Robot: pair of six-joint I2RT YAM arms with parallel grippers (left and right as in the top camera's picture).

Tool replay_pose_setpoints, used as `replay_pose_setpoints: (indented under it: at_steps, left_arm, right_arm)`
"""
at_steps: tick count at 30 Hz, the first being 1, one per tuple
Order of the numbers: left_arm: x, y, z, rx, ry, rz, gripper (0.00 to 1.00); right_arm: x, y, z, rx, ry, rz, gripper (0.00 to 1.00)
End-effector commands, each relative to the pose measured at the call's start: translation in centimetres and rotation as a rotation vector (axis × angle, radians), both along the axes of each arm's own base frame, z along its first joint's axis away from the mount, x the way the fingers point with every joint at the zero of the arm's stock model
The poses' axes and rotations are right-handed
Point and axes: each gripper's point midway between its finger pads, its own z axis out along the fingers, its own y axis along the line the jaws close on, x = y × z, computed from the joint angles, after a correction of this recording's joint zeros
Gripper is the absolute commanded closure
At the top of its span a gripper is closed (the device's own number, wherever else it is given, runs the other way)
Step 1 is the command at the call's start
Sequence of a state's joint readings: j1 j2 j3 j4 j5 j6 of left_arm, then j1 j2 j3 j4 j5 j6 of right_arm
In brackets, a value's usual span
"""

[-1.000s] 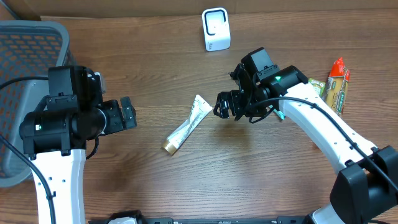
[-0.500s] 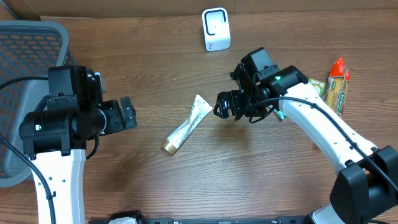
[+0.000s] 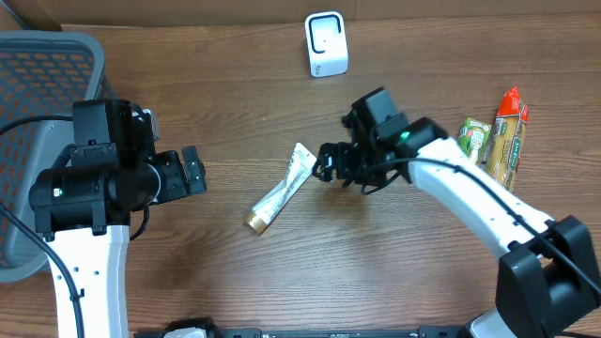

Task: Scan the item barcode
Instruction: 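Lower the right gripper and grasp the Pantene tube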

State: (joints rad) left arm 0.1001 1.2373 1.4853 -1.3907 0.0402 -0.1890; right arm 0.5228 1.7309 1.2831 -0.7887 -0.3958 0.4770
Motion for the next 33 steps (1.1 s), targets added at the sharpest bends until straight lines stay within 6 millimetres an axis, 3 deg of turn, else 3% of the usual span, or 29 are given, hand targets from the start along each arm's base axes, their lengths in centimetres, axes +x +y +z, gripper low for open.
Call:
replay_pose_setpoints:
  at_steps: [1, 15, 20, 29, 33]
  left_arm:
    - [0.2, 0.0, 0.4, -0.009, -0.014, 0.017, 0.00]
    - [0.2, 0.0, 0.4, -0.009, -0.014, 0.017, 0.00]
    - [0.2, 0.0, 0.4, -0.009, -0.014, 0.017, 0.00]
    - [0.2, 0.0, 0.4, -0.009, -0.013, 0.017, 0.00]
    - [0.2, 0.0, 0.4, -0.010, -0.013, 0.017, 0.00]
  right_arm:
    - [-1.4, 2.0, -0.7, 0.030, 0.039, -0.036, 0.07]
    - [-1.2, 6.3, -1.2, -0.006, -0.061, -0.193, 0.09]
    - [-1.8, 8.5, -3.0, 0.002, -0.057, -0.161, 0.10]
    - [-1.4, 8.5, -6.3, -0.055, -0.013, -0.289, 0.10]
    - [-1.8, 10.1, -7.9, -0.046, -0.019, -0.264, 0.14]
